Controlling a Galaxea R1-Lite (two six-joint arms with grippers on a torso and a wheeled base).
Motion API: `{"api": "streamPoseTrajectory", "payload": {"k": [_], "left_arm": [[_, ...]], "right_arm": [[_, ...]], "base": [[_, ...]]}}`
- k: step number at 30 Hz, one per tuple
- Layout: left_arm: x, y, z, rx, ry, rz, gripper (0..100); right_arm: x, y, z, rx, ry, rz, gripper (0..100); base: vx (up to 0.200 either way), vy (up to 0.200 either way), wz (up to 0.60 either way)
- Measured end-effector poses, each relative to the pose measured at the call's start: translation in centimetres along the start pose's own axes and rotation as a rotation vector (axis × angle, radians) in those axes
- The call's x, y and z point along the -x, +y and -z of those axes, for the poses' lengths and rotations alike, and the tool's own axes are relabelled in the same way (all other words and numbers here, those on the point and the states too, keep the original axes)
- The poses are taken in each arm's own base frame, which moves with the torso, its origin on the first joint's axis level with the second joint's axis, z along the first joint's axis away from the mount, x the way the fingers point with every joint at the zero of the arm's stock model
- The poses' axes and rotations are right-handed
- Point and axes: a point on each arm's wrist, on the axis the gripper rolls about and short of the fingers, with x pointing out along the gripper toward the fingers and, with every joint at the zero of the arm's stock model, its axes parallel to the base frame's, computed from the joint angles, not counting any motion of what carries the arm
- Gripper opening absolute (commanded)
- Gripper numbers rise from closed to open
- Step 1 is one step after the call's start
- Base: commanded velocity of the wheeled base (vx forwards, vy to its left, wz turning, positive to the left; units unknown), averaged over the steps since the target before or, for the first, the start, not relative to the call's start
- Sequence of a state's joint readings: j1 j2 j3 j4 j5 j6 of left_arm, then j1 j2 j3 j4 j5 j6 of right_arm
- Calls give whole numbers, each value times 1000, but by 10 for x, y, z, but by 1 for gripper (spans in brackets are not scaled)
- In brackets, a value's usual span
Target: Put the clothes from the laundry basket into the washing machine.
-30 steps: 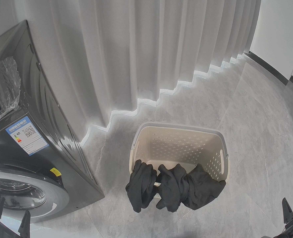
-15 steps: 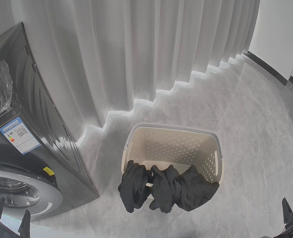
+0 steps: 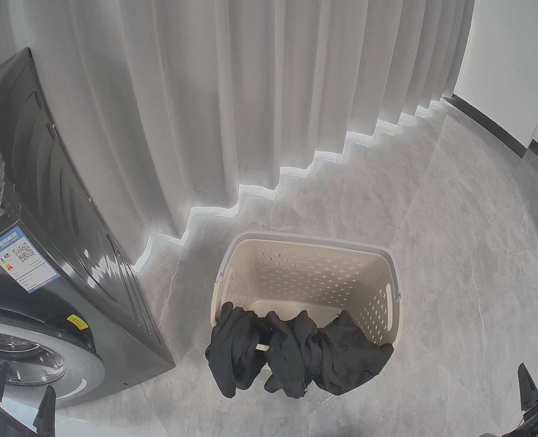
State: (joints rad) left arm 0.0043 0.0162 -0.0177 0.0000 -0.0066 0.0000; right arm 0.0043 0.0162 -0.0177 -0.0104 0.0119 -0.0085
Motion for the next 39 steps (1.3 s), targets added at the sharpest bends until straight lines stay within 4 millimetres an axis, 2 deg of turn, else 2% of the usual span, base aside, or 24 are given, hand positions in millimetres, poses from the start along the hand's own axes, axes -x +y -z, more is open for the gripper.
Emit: {"api": "streamPoseTrajectory", "payload": {"k": [9, 15, 21, 27, 39], "left_arm": [[0, 0, 0, 0, 0, 0, 100], [0, 0, 0, 0, 0, 0, 100], [0, 0, 0, 0, 0, 5, 100], [0, 0, -1, -2, -10, 7, 100], [0, 0, 1, 0, 7, -6, 100]], "right_arm": [[0, 0, 0, 0, 0, 1, 100], [0, 0, 0, 0, 0, 0, 100], [0, 0, 0, 0, 0, 0, 100], [0, 0, 0, 0, 1, 0, 100], [0, 0, 0, 0, 0, 0, 100]], "base": [[0, 0, 0], [200, 0, 0], [0, 0, 0], [0, -200, 0], [0, 0, 0]]}}
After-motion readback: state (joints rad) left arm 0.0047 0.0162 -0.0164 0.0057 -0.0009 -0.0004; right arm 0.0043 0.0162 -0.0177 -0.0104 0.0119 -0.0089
